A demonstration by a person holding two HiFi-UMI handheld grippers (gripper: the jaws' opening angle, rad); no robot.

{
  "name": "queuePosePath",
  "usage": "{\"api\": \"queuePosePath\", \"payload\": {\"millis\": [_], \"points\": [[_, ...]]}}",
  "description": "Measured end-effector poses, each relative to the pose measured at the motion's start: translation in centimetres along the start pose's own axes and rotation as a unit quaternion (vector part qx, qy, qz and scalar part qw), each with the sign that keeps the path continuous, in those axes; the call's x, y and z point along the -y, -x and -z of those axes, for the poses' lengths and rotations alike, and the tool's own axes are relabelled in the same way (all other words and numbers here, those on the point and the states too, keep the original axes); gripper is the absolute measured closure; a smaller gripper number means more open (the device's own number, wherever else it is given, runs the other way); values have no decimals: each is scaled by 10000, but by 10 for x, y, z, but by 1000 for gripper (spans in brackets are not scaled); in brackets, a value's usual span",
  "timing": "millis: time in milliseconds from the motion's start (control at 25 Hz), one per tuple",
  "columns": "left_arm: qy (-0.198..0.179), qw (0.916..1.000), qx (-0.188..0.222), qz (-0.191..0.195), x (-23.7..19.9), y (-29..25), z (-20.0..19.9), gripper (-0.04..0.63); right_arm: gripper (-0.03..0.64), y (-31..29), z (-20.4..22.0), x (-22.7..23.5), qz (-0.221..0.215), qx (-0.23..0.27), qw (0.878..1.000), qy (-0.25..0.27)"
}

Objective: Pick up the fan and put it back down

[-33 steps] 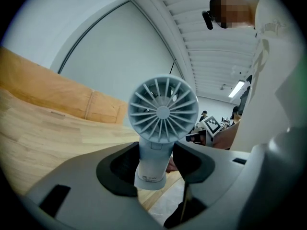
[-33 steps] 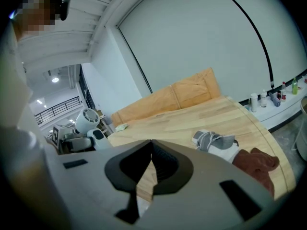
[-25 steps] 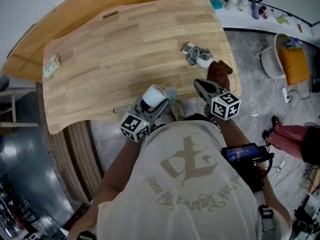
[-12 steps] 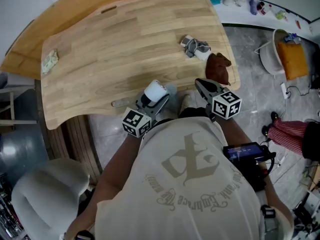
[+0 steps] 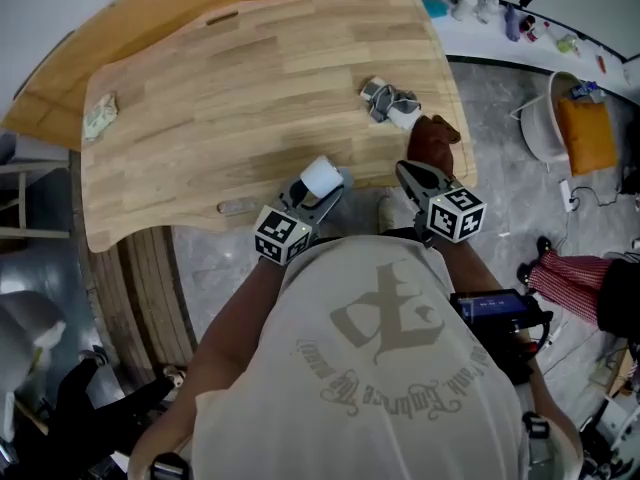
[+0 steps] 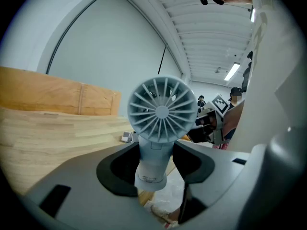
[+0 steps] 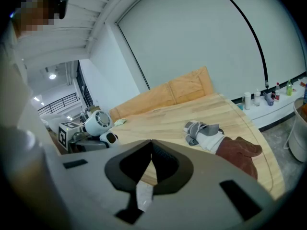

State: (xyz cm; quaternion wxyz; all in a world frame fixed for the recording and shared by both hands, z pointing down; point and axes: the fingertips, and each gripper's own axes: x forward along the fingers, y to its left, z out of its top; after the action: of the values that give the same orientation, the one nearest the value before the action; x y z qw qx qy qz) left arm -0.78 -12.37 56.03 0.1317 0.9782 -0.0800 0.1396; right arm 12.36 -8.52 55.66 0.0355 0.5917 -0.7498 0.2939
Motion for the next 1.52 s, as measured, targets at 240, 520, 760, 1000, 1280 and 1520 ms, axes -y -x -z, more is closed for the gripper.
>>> {"api": "queuePosePath", "payload": {"millis": [240,520,760,1000,1280,1520], "points": [[108,9996,-157,-194,-4,-43,-5,368,603,8,-21,37,-79,-117,9999,7],[304,9975,-260,-591,-16,-84,1,368,603,16,-27,78,-40,-285,9996,-26],[291,9965,-411,-669,-21,-125,8,368,603,34,-35,118,90,-343,9994,-50],[300,9952,-443,-818,-29,-159,10,368,603,41,-37,144,73,-453,9989,-59],[191,9908,-604,-1198,-41,-194,13,368,603,53,-35,172,39,-567,9984,-73],[175,9866,-681,-1473,-38,-207,16,368,603,59,-38,198,-30,-614,9981,-80]]}}
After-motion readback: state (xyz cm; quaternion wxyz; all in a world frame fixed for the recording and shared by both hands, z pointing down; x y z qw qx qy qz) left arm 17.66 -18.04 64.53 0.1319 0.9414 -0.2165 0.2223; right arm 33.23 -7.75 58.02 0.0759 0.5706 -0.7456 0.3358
